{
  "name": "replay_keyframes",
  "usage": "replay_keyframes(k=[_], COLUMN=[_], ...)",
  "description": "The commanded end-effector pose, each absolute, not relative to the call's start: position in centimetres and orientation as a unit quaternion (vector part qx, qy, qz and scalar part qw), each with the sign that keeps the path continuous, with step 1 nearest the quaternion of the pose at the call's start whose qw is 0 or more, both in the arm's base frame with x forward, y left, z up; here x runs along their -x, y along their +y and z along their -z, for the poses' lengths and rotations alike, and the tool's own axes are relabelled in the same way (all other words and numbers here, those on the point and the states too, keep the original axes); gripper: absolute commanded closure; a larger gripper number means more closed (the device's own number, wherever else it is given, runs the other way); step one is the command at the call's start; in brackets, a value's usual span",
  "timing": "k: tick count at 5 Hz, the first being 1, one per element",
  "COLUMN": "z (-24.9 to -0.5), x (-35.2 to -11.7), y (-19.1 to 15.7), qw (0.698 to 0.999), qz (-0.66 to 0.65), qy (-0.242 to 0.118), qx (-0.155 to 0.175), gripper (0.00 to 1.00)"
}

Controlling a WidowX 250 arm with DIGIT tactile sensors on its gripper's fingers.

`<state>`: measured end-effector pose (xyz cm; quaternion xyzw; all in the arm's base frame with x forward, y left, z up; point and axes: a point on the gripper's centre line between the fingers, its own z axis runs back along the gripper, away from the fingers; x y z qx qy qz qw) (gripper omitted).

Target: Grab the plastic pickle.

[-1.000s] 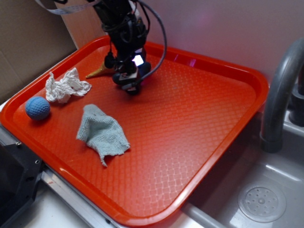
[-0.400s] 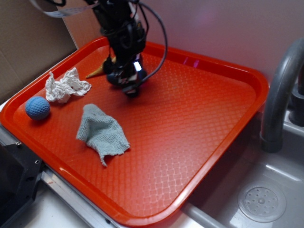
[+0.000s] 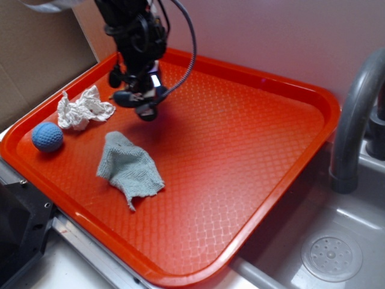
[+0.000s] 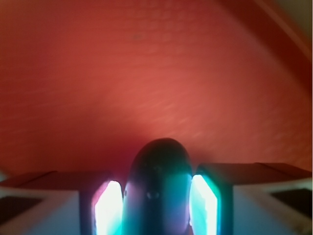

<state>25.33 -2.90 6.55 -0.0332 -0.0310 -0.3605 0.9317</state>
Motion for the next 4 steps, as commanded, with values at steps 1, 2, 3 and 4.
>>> replay_keyframes(k=[1,2,3,4], z=[-13.1,-15.2,-15.6,-18.3], x=[-25.9,-25.8,-24.4,-22.1], y=[-4.1,-4.9,-4.7,-4.7], qw=[0.969,0.980,0.993,0.992], qz=[0.245,0.197,0.111,0.073], qy=[-0.026,-0.024,-0.030,-0.102], qx=[0.005,0.013,0.016,0.031], gripper=[1.00,1.00,1.00,1.00])
